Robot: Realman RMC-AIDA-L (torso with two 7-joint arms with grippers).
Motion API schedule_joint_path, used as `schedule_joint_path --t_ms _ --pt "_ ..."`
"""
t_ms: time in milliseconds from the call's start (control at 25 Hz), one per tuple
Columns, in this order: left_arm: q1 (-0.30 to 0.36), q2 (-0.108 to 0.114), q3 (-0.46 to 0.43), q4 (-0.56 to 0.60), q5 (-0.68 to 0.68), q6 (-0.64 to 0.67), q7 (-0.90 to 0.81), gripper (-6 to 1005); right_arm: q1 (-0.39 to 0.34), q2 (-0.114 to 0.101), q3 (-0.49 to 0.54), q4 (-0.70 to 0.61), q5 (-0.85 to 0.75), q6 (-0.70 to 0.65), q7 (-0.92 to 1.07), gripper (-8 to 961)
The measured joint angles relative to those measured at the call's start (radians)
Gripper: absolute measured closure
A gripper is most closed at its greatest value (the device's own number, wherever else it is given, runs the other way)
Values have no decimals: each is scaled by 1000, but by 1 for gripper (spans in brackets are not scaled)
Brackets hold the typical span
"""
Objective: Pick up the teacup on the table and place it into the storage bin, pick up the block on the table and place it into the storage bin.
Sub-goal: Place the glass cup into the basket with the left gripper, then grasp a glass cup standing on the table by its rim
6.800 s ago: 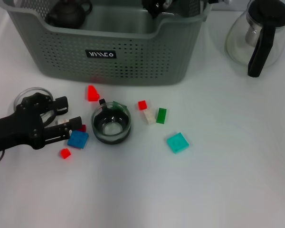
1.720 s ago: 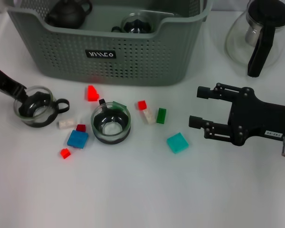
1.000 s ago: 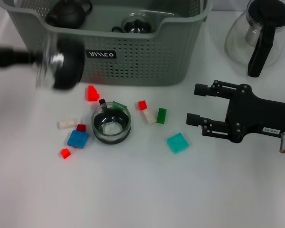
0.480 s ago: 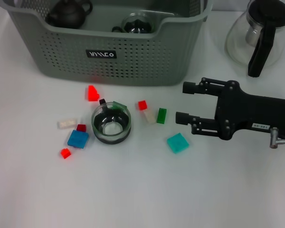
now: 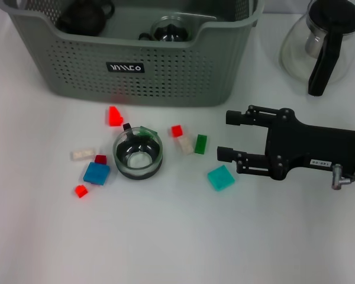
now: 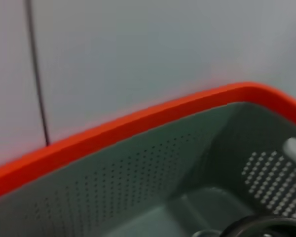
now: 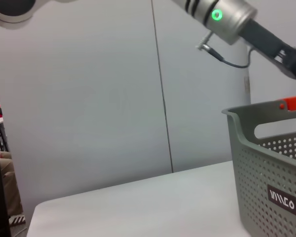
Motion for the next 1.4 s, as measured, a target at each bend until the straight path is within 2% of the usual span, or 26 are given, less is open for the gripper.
schedule_joint_path --t_ms 120,240,360,560,880,960,1080,1160,1240,1320,1400 --pt "-34 -43 75 -20 119 -88 -4 873 1 0 0 6 0 0 0 208" --pt "-63 -100 117 -62 257 -173 -10 868 2 0 -1 8 0 1 0 208" --pt "-82 -133 128 -108 326 -222 -5 863 1 0 -1 8 0 2 0 208" --pt "-92 -138 160 -173 337 -280 -13 853 2 1 -1 9 0 12 0 208" --pt "-101 -133 143 -229 334 -311 -17 839 1 2 -1 12 0 12 0 207" --pt "-96 -132 102 -194 322 -284 -22 800 0 2 -1 12 0 12 0 207" --pt "-52 -138 -50 -57 214 -172 29 691 -2 2 -1 12 0 12 0 207" --pt "-4 -133 -178 36 46 -47 114 619 -2 2 0 14 0 12 0 207" --pt "45 -102 -293 62 -199 98 191 549 0 1 -1 18 0 12 0 207" --pt "91 -55 -380 13 -430 222 248 479 1 2 -1 20 0 11 0 207" --pt "143 7 -452 -120 -688 356 323 479 2 2 -1 20 0 11 0 208"
